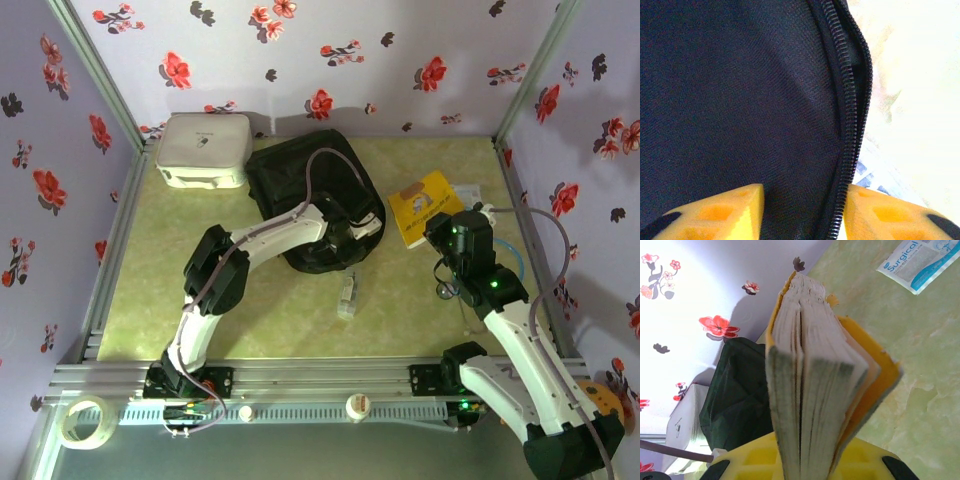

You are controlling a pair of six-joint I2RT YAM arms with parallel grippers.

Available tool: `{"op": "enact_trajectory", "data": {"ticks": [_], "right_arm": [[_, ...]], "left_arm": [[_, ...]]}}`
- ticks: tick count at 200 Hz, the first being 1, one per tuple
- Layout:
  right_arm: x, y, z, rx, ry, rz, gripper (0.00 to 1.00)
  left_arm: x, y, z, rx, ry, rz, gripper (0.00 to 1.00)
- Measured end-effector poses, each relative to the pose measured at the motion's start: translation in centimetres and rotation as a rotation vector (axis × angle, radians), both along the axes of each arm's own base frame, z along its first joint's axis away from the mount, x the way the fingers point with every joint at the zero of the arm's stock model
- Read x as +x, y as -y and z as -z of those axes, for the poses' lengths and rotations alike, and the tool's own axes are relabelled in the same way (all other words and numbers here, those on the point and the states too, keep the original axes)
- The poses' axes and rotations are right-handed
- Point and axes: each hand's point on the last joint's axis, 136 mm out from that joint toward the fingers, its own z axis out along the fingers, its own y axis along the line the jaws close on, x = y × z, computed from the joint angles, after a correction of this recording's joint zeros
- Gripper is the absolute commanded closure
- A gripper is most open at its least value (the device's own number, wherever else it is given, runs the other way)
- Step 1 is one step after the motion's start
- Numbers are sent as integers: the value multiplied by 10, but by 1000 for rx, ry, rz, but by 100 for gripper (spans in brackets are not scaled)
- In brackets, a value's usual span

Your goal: Pack books, pencil case, and school supplies into a backpack

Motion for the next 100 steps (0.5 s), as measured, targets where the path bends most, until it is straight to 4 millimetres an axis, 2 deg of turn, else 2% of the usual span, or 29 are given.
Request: {"op": "enact_trajectory", "data": {"ticks": [32, 65, 100], "right_arm": [[0, 0, 0, 0, -1, 1, 98], [0, 3, 1, -2, -2, 10, 98], [-3, 11, 6, -31, -23, 34, 98]], "left_arm": [[4, 0, -4, 1, 17, -9, 76], [5, 1, -7, -6, 22, -20, 93], [7, -1, -14, -35, 12, -35, 100]]}}
